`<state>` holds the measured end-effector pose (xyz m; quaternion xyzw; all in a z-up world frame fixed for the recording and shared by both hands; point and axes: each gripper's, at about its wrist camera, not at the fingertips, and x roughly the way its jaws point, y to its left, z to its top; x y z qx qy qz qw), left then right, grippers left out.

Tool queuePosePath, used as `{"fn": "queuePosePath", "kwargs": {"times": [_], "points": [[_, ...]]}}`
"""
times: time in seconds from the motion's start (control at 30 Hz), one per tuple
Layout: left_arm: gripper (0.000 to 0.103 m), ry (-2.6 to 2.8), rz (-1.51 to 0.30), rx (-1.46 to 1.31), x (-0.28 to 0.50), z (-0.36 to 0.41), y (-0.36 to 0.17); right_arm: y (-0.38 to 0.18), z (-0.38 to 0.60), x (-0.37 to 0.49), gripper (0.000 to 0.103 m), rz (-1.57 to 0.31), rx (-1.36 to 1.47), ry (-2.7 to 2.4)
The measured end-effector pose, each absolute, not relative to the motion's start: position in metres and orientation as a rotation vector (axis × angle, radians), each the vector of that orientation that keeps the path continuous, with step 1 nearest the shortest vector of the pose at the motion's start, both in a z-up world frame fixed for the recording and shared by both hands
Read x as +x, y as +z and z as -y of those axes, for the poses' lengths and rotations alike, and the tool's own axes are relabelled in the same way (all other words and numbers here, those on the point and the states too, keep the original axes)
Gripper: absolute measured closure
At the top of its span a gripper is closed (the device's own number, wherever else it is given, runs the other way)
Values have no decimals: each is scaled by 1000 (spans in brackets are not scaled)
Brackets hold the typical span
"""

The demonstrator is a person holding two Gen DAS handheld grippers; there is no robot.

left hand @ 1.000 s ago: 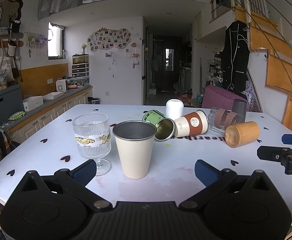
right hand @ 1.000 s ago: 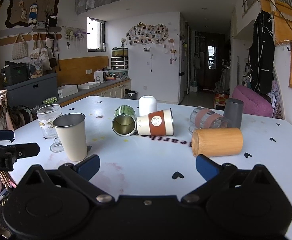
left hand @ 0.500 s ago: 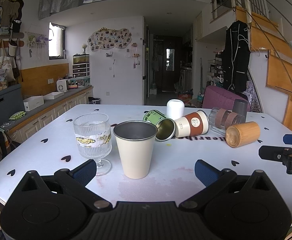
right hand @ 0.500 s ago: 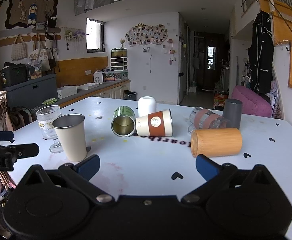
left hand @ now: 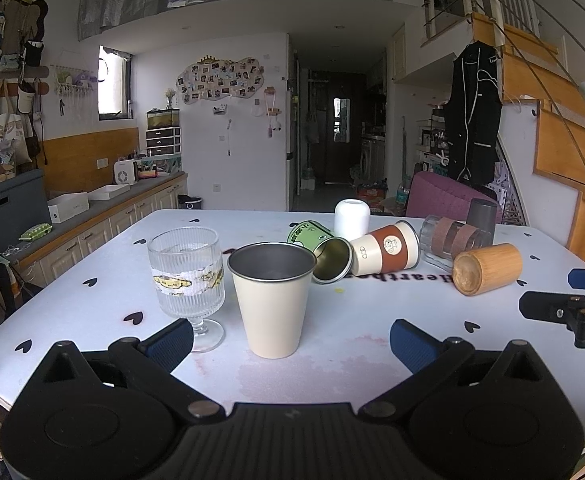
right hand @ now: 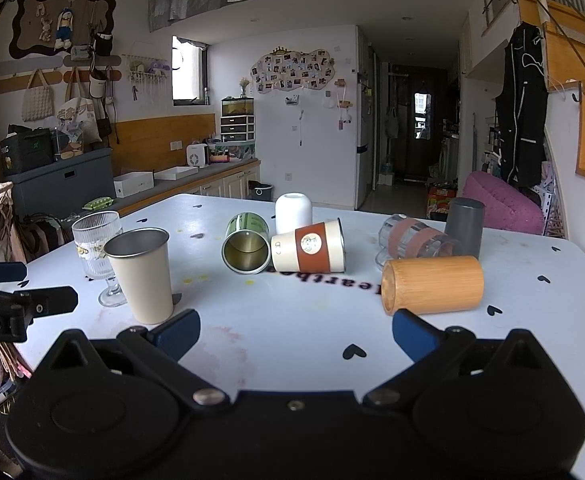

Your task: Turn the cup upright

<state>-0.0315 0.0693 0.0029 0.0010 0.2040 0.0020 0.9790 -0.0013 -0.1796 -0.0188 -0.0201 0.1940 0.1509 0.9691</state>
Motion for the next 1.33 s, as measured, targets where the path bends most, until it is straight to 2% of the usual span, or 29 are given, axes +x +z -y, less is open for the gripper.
{"fn": "queuePosePath", "kwargs": {"times": [1.33], "points": [[0, 20, -412, -3, -30, -76, 5, -20, 182, -1, 0, -390, -39, 303]]}}
